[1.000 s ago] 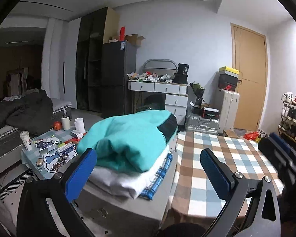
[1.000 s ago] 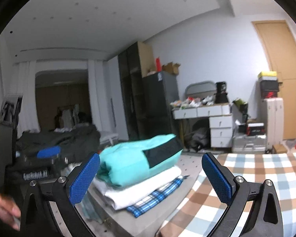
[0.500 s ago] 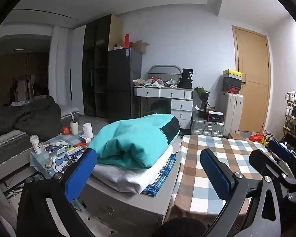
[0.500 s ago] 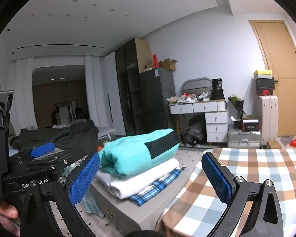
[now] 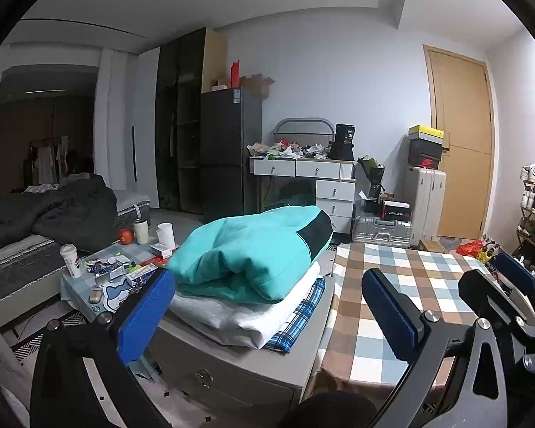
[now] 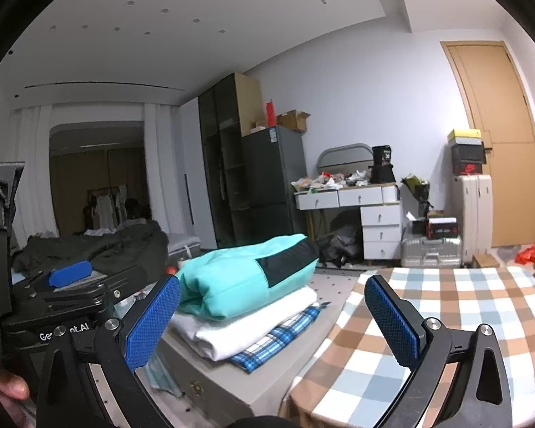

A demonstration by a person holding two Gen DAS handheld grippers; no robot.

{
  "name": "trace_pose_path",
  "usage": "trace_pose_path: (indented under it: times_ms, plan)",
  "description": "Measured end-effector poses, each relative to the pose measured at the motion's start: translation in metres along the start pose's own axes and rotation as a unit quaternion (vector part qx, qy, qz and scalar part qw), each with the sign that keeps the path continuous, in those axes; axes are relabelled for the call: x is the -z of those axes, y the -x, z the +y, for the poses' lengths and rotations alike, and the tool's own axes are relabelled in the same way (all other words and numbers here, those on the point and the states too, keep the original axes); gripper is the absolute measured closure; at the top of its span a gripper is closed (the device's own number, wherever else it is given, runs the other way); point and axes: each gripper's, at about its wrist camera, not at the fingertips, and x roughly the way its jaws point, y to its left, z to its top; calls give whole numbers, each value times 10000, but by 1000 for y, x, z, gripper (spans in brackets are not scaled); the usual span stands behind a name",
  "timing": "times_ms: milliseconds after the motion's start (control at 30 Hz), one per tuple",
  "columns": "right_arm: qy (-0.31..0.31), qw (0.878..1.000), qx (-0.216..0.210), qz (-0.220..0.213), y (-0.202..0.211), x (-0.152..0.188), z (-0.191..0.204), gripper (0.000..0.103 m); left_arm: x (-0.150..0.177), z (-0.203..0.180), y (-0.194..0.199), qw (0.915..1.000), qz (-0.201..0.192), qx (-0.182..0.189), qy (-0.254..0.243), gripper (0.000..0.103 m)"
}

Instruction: Fold large clothes

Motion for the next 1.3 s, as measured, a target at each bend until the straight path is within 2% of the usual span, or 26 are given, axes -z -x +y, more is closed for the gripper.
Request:
trace_pose_path:
  times_ms: [367,833,1300]
  plan:
    - [161,9989,188,-401,15,-1,3,0,1,2,-4,9998,67,140,84,1]
    - [93,9995,300,-105,-1,15,-2,0,12,-7,-9,9993,261,249,76,1]
    - [48,9990,391,-191,5,18,-4,0,14,-9,-4,9994,264,208,91,1]
